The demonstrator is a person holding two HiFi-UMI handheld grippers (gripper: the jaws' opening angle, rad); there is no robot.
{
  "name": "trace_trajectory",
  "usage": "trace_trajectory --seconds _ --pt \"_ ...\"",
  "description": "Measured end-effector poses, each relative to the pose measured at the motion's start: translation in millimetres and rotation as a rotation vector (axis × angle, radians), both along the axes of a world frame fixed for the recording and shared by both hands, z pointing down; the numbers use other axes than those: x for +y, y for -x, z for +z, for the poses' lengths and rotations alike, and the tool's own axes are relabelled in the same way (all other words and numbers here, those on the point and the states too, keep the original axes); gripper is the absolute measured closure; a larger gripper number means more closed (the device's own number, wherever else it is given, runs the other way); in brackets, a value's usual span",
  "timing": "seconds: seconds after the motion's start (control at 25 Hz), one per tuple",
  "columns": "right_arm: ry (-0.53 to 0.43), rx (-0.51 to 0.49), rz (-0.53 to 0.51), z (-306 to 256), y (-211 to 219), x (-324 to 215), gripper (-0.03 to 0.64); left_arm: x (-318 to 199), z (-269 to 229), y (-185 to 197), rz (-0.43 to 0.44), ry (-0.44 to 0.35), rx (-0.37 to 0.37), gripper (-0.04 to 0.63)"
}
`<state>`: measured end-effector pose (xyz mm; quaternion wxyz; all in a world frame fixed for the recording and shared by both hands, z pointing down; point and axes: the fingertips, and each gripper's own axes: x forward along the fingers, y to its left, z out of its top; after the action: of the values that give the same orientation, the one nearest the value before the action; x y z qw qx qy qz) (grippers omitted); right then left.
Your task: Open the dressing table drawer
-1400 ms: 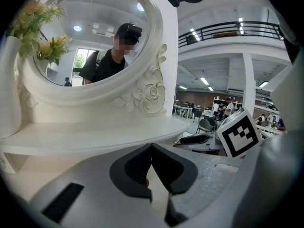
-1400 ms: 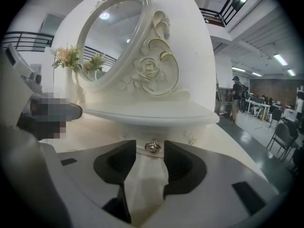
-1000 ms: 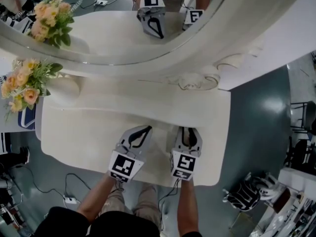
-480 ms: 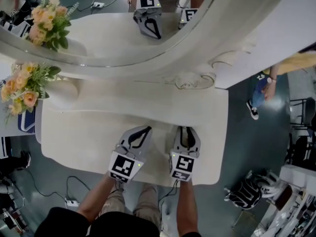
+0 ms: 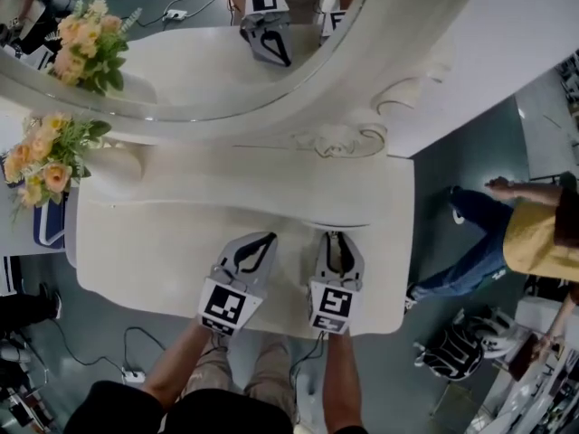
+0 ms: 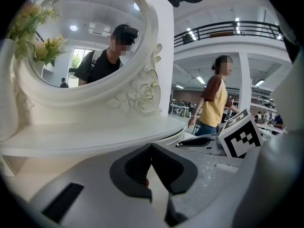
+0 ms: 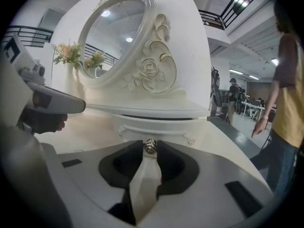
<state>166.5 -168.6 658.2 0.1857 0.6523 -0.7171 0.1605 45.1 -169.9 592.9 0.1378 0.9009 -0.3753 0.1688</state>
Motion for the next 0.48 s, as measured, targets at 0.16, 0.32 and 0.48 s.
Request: trace_trajectory --seconds 0.16,0.32,0.48 --pt "0.011 0.003 0.0 1.1 0.5 5.7 0.525 4.0 0.6 1.2 0.0 0.011 -0.001 0.595" --pt "0.032 0.005 0.004 3.8 0.2 13.4 0.525 7.1 0.3 1.8 -0.001 0.018 0.004 0.596" --pt "0.045 0.008 0.005 5.5 0.4 20.3 0.525 11.3 -0.2 1.8 0.005 0.016 0.001 0.595"
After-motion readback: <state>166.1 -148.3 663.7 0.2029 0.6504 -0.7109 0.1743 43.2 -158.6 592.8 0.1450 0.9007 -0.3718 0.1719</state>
